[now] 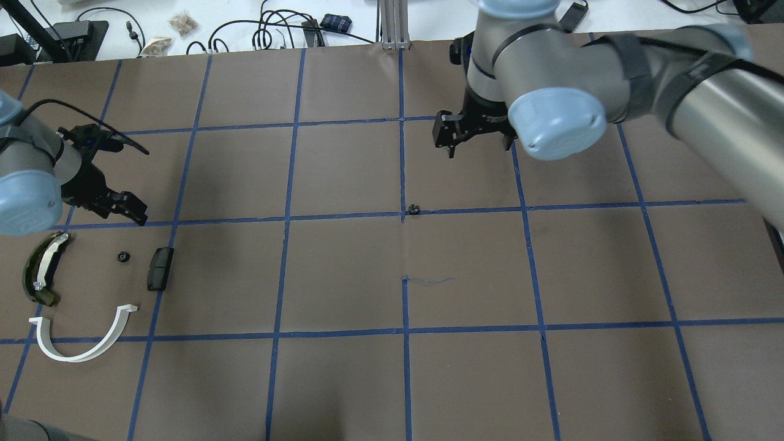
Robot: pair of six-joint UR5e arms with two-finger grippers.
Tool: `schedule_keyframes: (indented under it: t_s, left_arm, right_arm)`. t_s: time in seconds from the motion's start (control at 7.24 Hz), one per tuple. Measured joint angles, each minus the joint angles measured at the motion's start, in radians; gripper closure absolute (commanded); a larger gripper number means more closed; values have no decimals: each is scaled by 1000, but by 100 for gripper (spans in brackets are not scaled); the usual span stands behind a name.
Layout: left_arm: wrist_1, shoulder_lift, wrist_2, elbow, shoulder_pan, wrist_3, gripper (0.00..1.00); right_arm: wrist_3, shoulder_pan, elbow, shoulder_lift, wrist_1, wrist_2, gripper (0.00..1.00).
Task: Place bearing gear from tray to pile
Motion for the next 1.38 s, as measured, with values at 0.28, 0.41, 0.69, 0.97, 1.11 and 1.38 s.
schedule_keyframes:
  t_s: [0.28, 0.41, 0.69, 0.97, 1.11, 1.38]
  left_arm:
    - [-86, 5, 0, 107, -235, -282, 4]
    - [-94, -10, -3, 131, -350, -475, 4]
    - [-57, -70, -4, 148, -555, -792, 4]
    - [63, -171, -3, 152, -708, -1029, 4]
    - [125, -219, -3, 157, -765, -1120, 6]
    - [184, -298, -2, 182, -843, -1220, 22]
  right_arm:
    - [-76, -59, -20, -26, 71, -19, 0]
    - [-95, -78, -25, -27, 82, -49, 0]
    - [-93, -107, -31, -51, 102, -70, 0]
    - [22, -112, -60, -114, 231, -50, 0]
    - [101, -111, -68, -156, 297, -45, 0]
    - [157, -110, -22, -216, 336, -41, 0]
